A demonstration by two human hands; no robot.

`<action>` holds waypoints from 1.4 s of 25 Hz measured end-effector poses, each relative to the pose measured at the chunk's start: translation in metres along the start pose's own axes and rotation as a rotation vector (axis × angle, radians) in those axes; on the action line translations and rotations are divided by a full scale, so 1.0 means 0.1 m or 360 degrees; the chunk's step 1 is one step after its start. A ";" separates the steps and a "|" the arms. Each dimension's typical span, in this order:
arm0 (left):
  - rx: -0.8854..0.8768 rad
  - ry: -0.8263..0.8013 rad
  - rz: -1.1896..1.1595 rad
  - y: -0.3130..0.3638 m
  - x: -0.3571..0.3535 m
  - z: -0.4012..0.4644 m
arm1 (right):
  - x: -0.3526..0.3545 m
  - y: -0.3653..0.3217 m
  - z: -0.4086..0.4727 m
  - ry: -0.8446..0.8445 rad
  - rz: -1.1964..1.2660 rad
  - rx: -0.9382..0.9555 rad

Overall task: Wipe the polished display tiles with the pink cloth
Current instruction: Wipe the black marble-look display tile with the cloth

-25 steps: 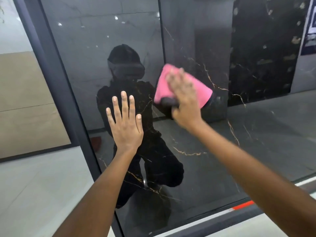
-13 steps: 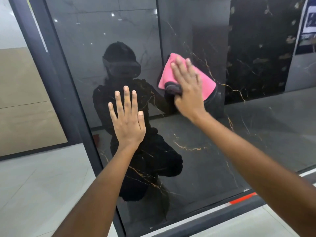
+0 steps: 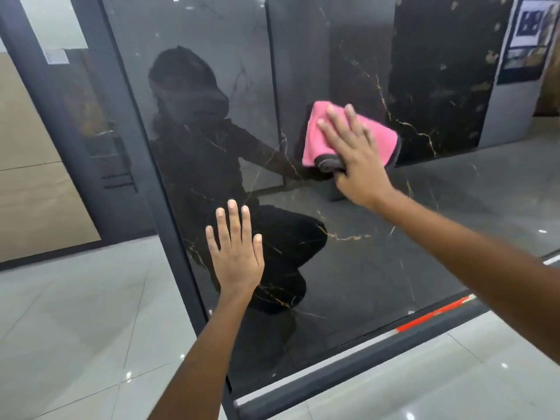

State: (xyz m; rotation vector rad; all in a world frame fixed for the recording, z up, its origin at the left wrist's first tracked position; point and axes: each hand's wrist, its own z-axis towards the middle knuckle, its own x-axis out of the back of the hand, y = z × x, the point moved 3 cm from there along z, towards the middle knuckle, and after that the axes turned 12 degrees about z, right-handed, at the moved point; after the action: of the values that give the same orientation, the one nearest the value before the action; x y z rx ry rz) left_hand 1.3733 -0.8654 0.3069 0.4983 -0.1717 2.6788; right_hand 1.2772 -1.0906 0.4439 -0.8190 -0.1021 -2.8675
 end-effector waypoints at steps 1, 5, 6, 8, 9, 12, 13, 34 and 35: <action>-0.0007 0.0037 0.0014 0.01 0.00 -0.01 | -0.24 -0.11 -0.25 -0.0066 -0.0089 0.0129; -0.0025 0.0107 0.0043 -0.01 -0.04 -0.04 | -1.18 -0.39 -1.64 -0.0733 -0.0464 0.1110; -0.0017 0.0103 0.0027 -0.01 -0.04 -0.05 | -1.19 -0.35 -1.76 -0.0811 -0.0471 0.1204; 0.0020 0.0107 0.0024 0.01 -0.03 -0.05 | -1.00 -0.22 -1.55 -0.0629 -0.0334 0.1134; 0.0037 0.0118 0.0035 0.02 -0.03 -0.04 | -0.83 -0.13 -1.29 -0.0433 -0.0212 0.0897; 0.0065 0.0176 0.0063 0.01 -0.06 -0.05 | -0.42 0.20 -0.65 0.0272 0.0225 0.0005; 0.0073 0.0196 0.0072 0.03 -0.08 -0.07 | -0.47 0.22 -0.69 0.0423 0.0277 -0.0110; 0.0291 0.0186 0.0146 0.29 -0.32 -0.57 | -0.71 0.75 -1.35 0.0564 0.0610 -0.0434; 0.0301 0.0189 0.0149 0.30 -0.33 -0.58 | -0.61 1.03 -1.44 0.0854 0.0725 -0.0866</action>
State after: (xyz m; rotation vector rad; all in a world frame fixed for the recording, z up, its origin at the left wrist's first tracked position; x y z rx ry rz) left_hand 1.3701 -0.8937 0.2395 0.3942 0.0961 2.8224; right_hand 1.2714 -1.1994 0.2915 -0.0740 0.8361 -2.5661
